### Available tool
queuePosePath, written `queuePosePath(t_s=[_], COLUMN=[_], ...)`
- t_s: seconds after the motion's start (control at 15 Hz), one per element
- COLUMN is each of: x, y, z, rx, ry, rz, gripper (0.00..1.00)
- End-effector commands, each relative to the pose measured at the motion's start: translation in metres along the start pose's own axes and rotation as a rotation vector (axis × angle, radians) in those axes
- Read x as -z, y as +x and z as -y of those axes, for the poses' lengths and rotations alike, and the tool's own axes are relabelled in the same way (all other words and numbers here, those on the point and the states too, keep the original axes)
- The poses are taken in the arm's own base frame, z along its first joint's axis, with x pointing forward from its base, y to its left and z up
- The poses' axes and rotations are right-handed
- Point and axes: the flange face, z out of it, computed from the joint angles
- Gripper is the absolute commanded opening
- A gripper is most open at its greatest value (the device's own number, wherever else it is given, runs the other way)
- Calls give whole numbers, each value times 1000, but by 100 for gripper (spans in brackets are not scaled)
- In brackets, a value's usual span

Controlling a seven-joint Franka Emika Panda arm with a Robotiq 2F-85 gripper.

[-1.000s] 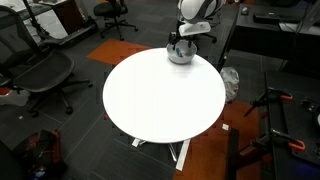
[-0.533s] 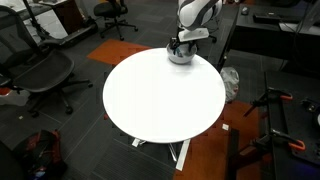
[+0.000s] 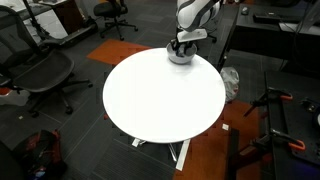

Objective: Remove the marker from the bowl and put it on the table

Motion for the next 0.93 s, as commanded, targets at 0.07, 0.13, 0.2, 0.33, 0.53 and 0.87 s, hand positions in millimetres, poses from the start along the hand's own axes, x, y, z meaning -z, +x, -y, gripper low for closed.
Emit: queuePosePath(t_s=[0.07,0.13,0.2,0.33,0.53,0.87], x=[1,1,1,7,27,78], y=[8,8,8,5,2,-3], z=[2,2,2,3,1,2], rx=[9,10,12,18,31,104], ry=[7,7,8,16,29,30], rz=[2,2,4,-4,-29,-95], gripper=[12,5,0,5,5,5])
